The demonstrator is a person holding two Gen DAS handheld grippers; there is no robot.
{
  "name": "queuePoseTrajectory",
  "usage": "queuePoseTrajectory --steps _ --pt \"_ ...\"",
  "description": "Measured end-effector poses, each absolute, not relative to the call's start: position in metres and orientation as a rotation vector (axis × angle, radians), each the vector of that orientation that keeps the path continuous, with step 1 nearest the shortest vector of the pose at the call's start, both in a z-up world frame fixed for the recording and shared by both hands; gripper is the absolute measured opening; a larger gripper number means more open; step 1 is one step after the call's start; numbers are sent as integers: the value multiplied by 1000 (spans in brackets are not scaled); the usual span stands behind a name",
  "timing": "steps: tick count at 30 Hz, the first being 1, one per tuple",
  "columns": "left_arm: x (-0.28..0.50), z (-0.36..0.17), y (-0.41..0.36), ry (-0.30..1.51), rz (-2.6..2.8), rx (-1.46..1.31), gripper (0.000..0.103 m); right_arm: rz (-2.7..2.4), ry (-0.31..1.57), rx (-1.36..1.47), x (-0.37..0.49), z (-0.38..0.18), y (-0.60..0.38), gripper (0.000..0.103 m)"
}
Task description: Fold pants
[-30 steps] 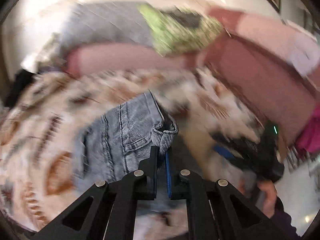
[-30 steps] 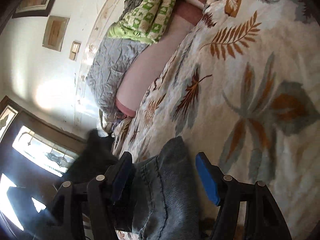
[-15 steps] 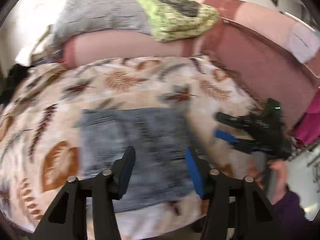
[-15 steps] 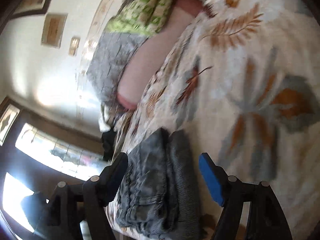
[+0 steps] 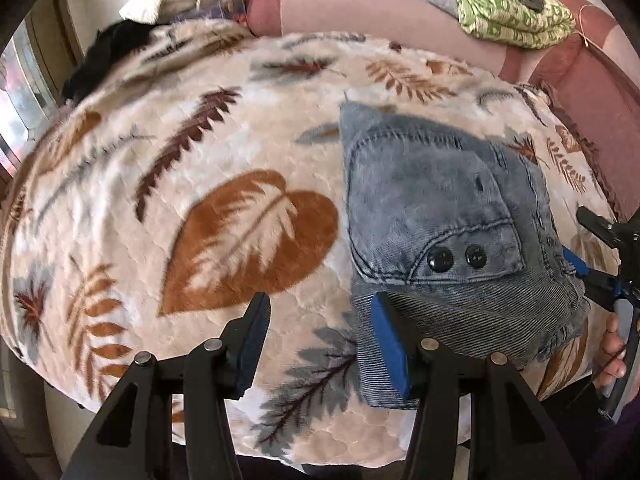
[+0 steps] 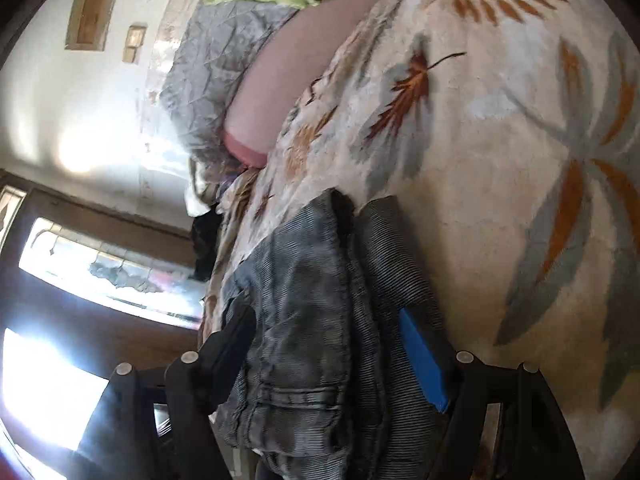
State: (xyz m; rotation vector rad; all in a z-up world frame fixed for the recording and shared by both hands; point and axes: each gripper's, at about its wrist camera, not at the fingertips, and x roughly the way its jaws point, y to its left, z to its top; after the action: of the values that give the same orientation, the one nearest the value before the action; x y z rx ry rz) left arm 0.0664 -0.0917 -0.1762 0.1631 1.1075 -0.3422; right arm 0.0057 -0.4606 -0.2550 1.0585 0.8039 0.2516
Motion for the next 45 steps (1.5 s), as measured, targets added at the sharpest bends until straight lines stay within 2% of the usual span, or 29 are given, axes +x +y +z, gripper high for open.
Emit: queuePoseTrajectory --steps 2,5,7,8,11,15,20,26,27,28,31,33,34,36,39,45 --pt "66 -180 -101 1104 -353 191 52 320 831 1067 9 -258 -453 75" --pt "63 -181 -109 1089 -361 239 52 358 849 998 13 -254 -438 63" --pt "63 -181 -109 1092 -364 247 52 350 854 961 15 -253 -434 51" --pt "63 -182 -109 1095 -361 248 52 330 874 933 17 -253 -431 37" --pt "64 -181 -108 1099 -356 235 52 290 885 857 16 -250 -427 24" --pt "61 -175 -112 1089 -375 229 52 303 778 765 4 -223 -421 20" --pt "44 -167 -131 1068 -435 259 52 304 720 755 -11 -210 -431 19" --pt "27 -188 -156 1102 -465 332 52 212 804 810 -14 -234 -456 20" --pt "27 -191 -158 1103 -456 345 52 204 849 818 -11 -241 -457 26" --pt "27 -191 -157 1106 -457 338 52 201 884 847 -8 -249 -458 27" --pt "31 -176 -150 1093 -471 293 52 175 848 901 -12 -244 -469 37" --pt "32 -157 -147 1040 -477 286 53 121 767 919 -18 -234 -481 57" --pt "35 -146 -148 1008 -475 293 53 98 714 935 -23 -229 -487 58" --pt "45 -130 -156 961 -457 316 53 82 624 927 -25 -215 -491 58" --pt "75 -122 -176 964 -397 361 53 136 591 872 -12 -198 -478 58" --pt "136 -142 -204 1037 -329 327 53 221 675 751 27 -197 -434 58"
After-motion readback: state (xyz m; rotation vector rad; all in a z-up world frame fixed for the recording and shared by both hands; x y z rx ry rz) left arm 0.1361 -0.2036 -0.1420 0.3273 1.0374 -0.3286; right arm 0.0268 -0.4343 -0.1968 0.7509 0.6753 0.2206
